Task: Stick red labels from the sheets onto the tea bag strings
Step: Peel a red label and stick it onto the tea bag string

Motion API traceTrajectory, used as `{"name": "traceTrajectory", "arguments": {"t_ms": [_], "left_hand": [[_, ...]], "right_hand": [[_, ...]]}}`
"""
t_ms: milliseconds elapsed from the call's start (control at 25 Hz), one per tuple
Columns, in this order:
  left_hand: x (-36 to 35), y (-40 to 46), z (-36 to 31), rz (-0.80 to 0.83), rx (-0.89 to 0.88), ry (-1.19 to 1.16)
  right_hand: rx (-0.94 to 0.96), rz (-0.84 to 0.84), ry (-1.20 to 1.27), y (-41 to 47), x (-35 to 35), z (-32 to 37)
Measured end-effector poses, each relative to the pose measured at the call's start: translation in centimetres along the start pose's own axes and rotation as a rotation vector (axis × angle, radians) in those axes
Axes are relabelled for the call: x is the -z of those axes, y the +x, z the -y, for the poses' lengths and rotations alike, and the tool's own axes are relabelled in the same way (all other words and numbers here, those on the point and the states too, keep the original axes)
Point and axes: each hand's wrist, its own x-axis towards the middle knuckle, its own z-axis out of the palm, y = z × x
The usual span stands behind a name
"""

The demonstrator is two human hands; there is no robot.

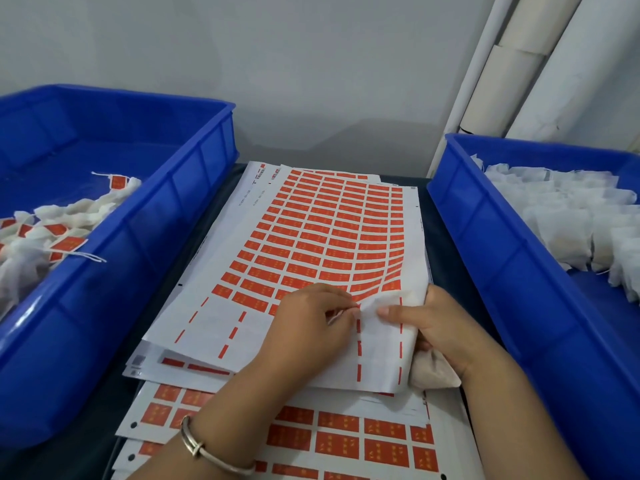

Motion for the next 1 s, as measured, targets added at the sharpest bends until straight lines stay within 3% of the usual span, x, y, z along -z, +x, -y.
{"name": "traceTrajectory", "arguments": {"t_ms": [120,280,600,1000], "left_hand": [[0.11,0.34,0.25,-0.049,0.044,0.017],[0.26,0.15,-0.21,-0.002,0.021,-0.058],[0.15,0.04,-0.08,-0.035,-0.049,0.013],[0.35,0.62,-0.37,-0.022,0.257,-0.188]], "right_hand": [[-0.018,-0.001,0.001,0.0,0.07,0.0],[-0.017,0.0,0.017,-0.07,-0.01,0.1],[-0.025,0.001,-0.018,-0.31,-0.08,0.31],[-0.065,0.016,-0.042,-0.44,-0.05,0.52]]}}
